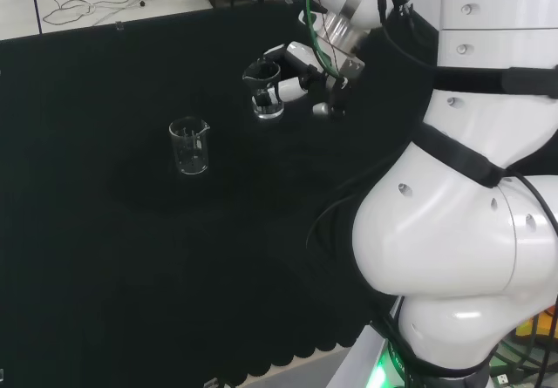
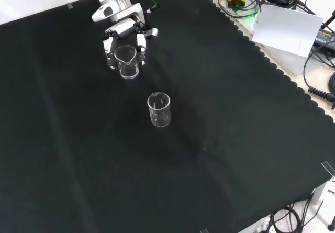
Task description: Pour the water from the handheld beaker into the one on the table.
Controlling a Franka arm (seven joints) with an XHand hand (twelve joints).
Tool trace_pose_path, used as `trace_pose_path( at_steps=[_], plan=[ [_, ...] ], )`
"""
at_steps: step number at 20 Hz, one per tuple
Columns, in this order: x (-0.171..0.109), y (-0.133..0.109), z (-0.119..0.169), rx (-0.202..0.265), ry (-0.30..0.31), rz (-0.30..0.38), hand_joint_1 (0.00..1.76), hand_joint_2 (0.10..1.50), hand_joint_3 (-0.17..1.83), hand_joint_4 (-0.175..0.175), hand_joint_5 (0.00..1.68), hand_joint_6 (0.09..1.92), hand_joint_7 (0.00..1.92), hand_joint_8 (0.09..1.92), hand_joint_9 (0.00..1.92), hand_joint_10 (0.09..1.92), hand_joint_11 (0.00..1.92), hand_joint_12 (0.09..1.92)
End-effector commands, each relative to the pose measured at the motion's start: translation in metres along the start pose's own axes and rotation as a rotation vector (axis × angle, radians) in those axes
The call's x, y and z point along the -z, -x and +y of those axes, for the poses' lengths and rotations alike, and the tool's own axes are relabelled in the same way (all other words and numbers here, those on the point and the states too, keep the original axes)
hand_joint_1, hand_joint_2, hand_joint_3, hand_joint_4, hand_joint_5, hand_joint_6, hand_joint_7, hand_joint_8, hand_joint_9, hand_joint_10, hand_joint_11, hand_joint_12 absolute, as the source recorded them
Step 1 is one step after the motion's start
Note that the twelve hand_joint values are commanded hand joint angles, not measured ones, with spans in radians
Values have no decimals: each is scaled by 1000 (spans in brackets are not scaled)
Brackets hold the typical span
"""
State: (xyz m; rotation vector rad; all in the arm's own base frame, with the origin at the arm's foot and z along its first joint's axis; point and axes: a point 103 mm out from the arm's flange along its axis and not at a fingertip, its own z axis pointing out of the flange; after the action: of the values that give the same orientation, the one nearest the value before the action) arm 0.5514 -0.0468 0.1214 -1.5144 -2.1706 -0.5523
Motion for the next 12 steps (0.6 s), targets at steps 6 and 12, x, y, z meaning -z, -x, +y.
trace_pose_path(
  at_steps=[6,12],
  plan=[
    [13,-34,-2,27,-115,-162,1292,1102,-175,-175,1155,729,1207,721,1376,551,1212,761],
    [11,-53,1,-3,-172,-260,1290,1106,-175,-175,1144,750,1196,743,1356,617,1212,762]
  ],
)
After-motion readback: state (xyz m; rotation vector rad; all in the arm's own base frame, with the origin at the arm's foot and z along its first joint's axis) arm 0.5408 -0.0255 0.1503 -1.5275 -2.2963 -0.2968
